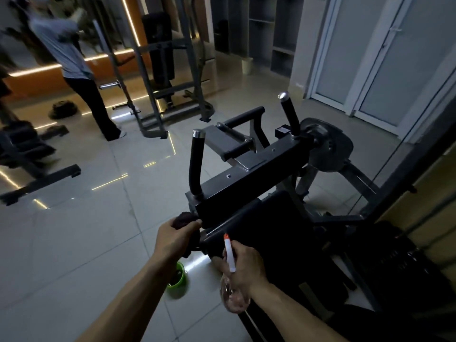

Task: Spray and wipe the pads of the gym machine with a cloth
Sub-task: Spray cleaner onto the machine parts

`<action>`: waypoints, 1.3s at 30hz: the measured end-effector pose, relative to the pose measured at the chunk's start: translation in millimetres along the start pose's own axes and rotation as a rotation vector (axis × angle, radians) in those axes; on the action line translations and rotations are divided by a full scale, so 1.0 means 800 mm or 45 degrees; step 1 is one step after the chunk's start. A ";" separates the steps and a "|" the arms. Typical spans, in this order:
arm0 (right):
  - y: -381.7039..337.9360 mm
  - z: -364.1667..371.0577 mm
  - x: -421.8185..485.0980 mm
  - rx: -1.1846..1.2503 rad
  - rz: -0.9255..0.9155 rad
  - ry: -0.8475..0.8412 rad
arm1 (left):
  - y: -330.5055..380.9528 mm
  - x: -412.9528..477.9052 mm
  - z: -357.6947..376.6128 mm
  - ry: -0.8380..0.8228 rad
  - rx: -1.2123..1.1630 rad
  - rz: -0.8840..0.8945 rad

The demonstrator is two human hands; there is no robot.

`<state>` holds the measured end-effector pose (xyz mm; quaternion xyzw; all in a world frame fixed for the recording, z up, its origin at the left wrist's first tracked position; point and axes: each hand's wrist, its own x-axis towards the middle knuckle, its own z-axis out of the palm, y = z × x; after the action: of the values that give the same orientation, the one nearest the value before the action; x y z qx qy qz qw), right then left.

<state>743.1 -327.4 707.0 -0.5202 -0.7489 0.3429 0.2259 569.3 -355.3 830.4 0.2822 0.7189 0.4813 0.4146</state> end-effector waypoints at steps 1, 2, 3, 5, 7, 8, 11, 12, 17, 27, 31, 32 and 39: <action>0.001 0.001 0.002 0.015 0.028 0.042 | -0.001 0.005 -0.001 -0.026 -0.001 0.000; 0.002 -0.001 0.005 0.035 0.051 0.080 | -0.001 0.010 0.000 -0.055 -0.001 0.010; 0.004 -0.005 0.007 0.053 0.067 0.118 | 0.000 0.013 0.003 -0.086 0.006 0.010; 0.010 -0.018 0.010 0.060 0.080 0.188 | 0.001 0.022 0.014 -0.136 0.004 0.008; 0.016 -0.033 0.013 0.062 0.115 0.268 | 0.008 0.027 0.032 -0.172 -0.027 0.013; 0.021 -0.041 0.016 0.054 0.141 0.313 | 0.011 0.032 0.043 -0.203 -0.032 0.024; 0.049 -0.066 0.030 0.013 0.170 0.410 | 0.020 0.048 0.080 -0.268 -0.026 0.017; 0.055 -0.072 0.033 0.010 0.158 0.398 | 0.022 0.053 0.087 -0.276 -0.025 0.003; 0.106 -0.115 0.059 0.047 0.134 0.377 | 0.052 0.076 0.152 -0.304 -0.017 -0.007; 0.190 -0.193 0.120 0.122 0.142 0.393 | 0.096 0.104 0.265 -0.315 0.073 -0.035; 0.214 -0.219 0.148 0.139 0.186 0.518 | 0.101 0.117 0.283 -0.312 0.075 -0.057; 0.220 -0.225 0.153 0.166 0.191 0.479 | 0.101 0.120 0.286 -0.308 0.074 -0.066; 0.225 -0.249 0.190 0.108 0.238 0.537 | 0.095 0.135 0.297 -0.306 0.097 -0.070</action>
<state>939.4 -89.5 701.4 -0.6374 -0.6185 0.2774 0.3663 722.1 -130.7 819.5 0.3336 0.6893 0.4050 0.4996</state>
